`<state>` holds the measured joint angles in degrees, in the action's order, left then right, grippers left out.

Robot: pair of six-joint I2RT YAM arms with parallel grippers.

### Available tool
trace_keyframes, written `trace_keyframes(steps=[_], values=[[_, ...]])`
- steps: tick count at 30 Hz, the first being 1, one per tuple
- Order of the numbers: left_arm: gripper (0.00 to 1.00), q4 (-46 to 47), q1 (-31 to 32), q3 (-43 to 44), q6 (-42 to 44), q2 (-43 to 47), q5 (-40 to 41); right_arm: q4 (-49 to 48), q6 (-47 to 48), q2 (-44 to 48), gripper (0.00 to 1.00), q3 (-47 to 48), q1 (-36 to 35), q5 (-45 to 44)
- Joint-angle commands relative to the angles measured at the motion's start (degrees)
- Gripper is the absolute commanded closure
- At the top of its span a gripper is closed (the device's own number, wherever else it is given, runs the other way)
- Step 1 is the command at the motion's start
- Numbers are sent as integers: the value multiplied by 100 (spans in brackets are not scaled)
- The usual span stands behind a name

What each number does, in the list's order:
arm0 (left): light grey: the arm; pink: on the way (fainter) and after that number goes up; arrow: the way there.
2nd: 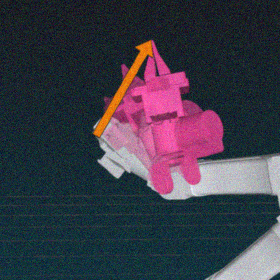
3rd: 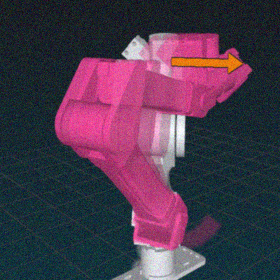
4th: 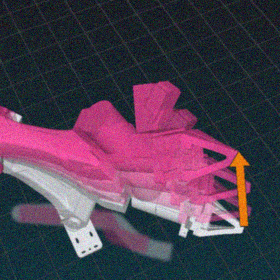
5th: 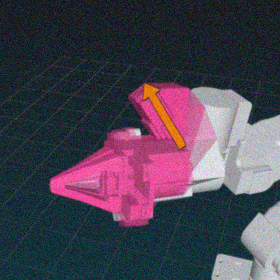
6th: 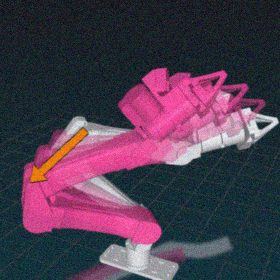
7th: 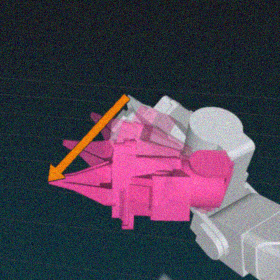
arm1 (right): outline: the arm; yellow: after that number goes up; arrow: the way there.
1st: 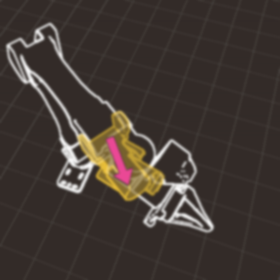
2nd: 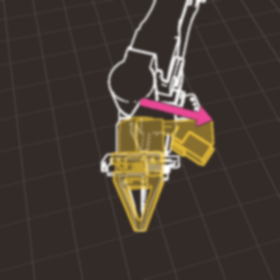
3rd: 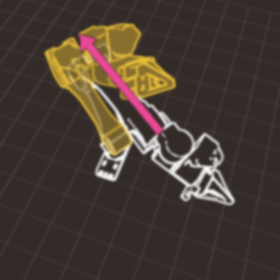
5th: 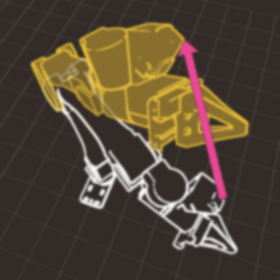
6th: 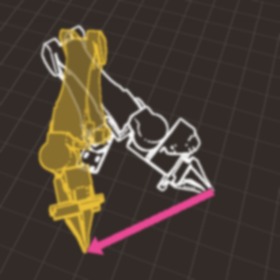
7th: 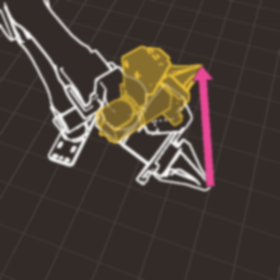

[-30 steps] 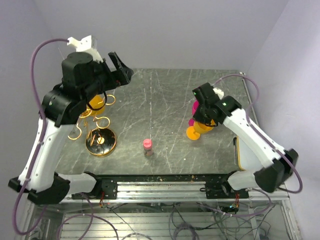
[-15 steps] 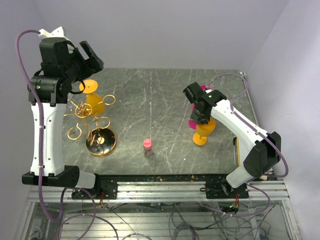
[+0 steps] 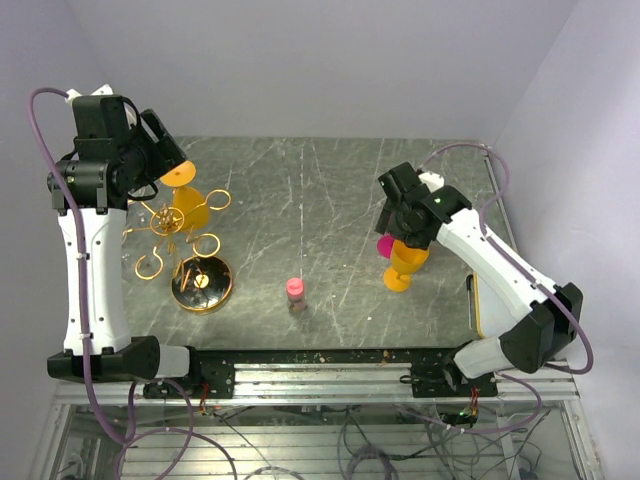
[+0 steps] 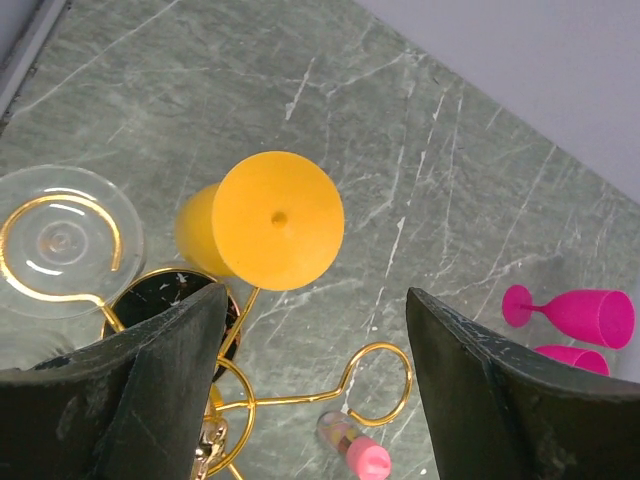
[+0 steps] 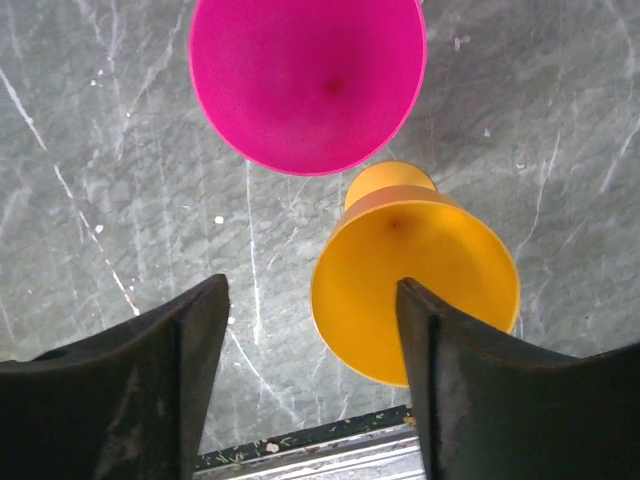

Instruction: Take the wine glass off the wine glass rack

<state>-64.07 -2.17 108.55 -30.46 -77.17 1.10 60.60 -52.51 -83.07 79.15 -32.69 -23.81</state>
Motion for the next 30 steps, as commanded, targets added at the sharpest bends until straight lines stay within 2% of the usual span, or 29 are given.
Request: trace_keyframes(steps=[1,3,7,13,16,20,30], values=[[18,-180,-108,-24,-82,93,382,-67,236,345,26,322,17,-224],[19,-117,-188,-176,-115,113,343,-133,246,533,20,326,17,-298],[32,6,-412,-406,-194,-13,-126,-464,268,977,14,133,16,-271],[33,127,-565,-579,-512,-71,-74,-900,298,1569,9,-301,17,-314],[34,277,-615,-785,-674,-56,1,-950,309,1698,7,-336,19,-364],[42,394,-669,-841,-749,-210,-93,-1001,321,1793,7,-396,17,-452],[48,702,-697,-1172,-727,-241,-210,-998,293,1812,7,-427,15,-507]])
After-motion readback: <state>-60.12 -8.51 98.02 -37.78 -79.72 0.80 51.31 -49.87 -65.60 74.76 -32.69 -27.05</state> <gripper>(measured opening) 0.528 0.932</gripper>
